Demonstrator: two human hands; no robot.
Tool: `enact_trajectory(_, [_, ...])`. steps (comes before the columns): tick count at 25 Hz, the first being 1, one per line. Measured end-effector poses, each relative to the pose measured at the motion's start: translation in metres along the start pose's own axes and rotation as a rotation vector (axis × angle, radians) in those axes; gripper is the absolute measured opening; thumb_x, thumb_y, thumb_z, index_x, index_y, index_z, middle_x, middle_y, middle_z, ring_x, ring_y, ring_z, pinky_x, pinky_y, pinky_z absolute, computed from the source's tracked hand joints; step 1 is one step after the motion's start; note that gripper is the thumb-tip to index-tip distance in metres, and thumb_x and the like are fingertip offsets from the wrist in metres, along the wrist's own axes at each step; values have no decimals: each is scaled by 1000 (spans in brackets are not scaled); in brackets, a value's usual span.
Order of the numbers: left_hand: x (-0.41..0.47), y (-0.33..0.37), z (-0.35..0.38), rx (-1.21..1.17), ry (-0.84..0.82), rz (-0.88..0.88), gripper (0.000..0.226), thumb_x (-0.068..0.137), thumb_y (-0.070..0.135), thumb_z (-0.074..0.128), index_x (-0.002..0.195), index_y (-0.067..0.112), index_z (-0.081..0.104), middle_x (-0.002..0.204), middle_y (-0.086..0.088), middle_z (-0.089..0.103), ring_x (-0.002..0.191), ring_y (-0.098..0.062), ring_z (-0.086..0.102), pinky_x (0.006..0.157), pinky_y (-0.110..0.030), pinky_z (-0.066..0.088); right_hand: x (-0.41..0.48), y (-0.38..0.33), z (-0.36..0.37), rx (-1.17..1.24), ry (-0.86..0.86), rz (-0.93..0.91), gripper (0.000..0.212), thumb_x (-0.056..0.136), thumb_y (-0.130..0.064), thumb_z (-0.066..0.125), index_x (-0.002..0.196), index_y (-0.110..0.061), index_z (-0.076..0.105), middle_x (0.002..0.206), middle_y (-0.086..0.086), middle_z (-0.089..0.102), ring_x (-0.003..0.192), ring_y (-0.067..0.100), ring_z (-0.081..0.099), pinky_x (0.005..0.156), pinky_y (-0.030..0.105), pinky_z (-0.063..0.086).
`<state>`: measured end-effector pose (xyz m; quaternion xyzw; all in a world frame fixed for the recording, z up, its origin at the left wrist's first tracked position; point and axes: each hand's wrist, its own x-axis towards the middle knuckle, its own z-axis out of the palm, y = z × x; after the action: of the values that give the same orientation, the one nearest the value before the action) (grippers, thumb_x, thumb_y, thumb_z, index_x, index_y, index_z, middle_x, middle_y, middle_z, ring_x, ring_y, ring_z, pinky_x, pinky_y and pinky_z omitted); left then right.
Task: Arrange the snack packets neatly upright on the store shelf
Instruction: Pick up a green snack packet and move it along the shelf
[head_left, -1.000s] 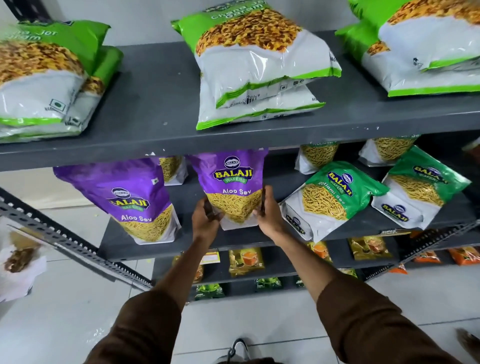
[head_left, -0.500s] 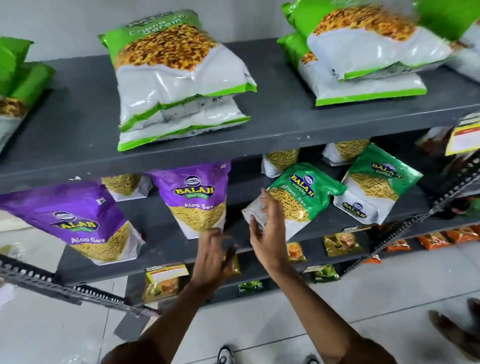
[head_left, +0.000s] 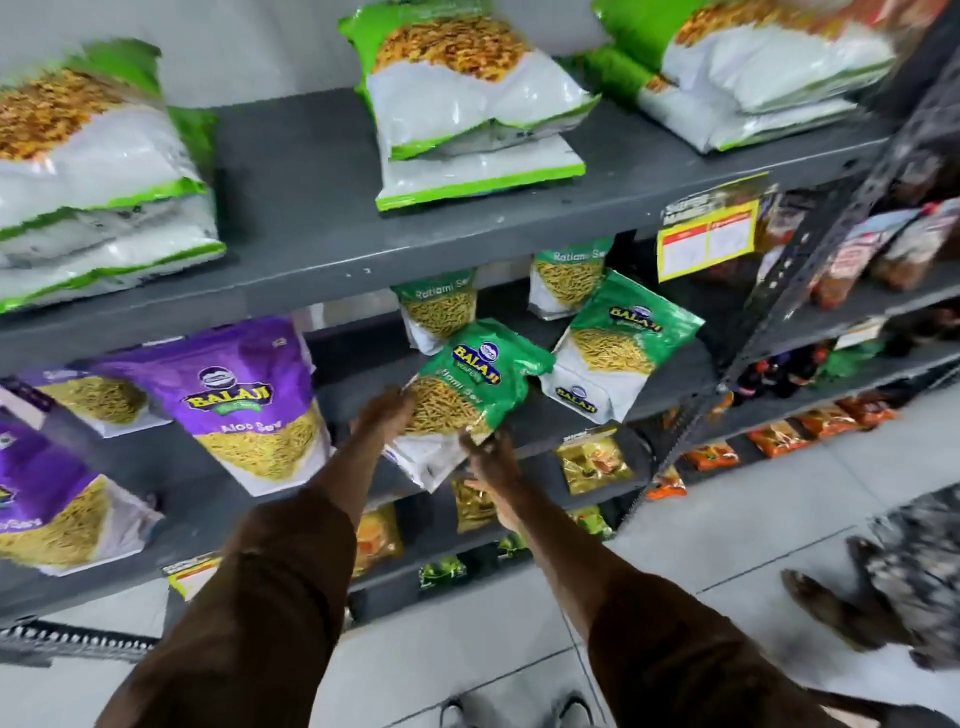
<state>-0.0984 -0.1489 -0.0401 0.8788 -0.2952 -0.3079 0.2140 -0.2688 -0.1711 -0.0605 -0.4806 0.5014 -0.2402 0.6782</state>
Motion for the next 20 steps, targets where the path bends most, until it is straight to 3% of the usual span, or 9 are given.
enact_trajectory(1, [-1, 2, 2, 19, -15, -19, 35, 100, 22, 43, 112, -1, 66, 121, -24, 66, 122, -39, 58, 99, -41, 50, -2, -1, 1, 26, -3, 3, 22, 90, -6, 66, 109, -6, 54, 137, 28, 54, 115, 36, 59, 103, 50, 46])
enact_trajectory(3, [-13, 5, 5, -62, -19, -52, 30, 97, 22, 49, 79, 5, 66, 91, -16, 69, 101, -34, 66, 68, -26, 47, -10, -2, -3, 36, 1, -59, 36, 90, 0, 64, 120, -3, 45, 127, 22, 58, 112, 27, 57, 94, 40, 49])
enact_trajectory(5, [-30, -1, 6, -251, 41, -103, 26, 91, 29, 62, 78, 6, 65, 83, -11, 63, 74, -23, 60, 55, -24, 38, -24, -4, -13, 0, -30, -108, 40, 91, 3, 59, 125, -8, 42, 113, 5, 60, 103, 20, 56, 79, 23, 51])
enact_trajectory(8, [-67, -18, 19, -491, 149, -69, 33, 83, 30, 74, 96, 0, 74, 87, -14, 72, 73, -25, 66, 65, -33, 52, -47, -17, -38, -105, -102, -138, 57, 94, 4, 50, 145, -15, 34, 124, 2, 60, 95, 14, 59, 69, 16, 52])
enact_trajectory(11, [-120, -31, 31, -589, 245, 55, 28, 82, 28, 75, 88, 1, 74, 87, -23, 75, 74, -29, 68, 69, -45, 57, -71, -33, -54, -140, -162, -203, 70, 91, 14, 47, 151, -19, 30, 137, 4, 58, 110, 12, 57, 92, 33, 53])
enact_trajectory(13, [-153, -40, 43, -536, 366, 141, 28, 80, 28, 76, 80, 1, 68, 81, -27, 71, 63, -21, 56, 57, -40, 52, -88, -33, -66, -118, -211, -240, 74, 88, 22, 44, 151, -13, 30, 138, 8, 54, 118, 15, 49, 96, 29, 47])
enact_trajectory(15, [-184, -47, 58, -536, 439, 183, 27, 78, 24, 78, 80, 1, 65, 78, -28, 69, 60, -28, 56, 56, -39, 50, -107, -26, -79, -111, -246, -251, 77, 85, 27, 41, 150, -12, 31, 142, 6, 52, 122, 15, 48, 91, 19, 46])
enact_trajectory(17, [-211, -50, 70, -592, 441, 201, 30, 78, 20, 79, 89, -4, 64, 83, -32, 67, 72, -42, 63, 65, -55, 56, -124, -16, -94, -121, -262, -262, 79, 84, 27, 40, 147, -21, 37, 144, 1, 52, 125, 10, 50, 93, 19, 49])
enact_trajectory(20, [-238, -52, 82, -605, 498, 227, 34, 77, 22, 80, 92, -2, 61, 84, -32, 64, 75, -46, 63, 64, -63, 53, -140, -4, -110, -65, -276, -248, 82, 83, 28, 36, 125, -41, 48, 129, -25, 56, 113, -9, 56, 89, 16, 52])
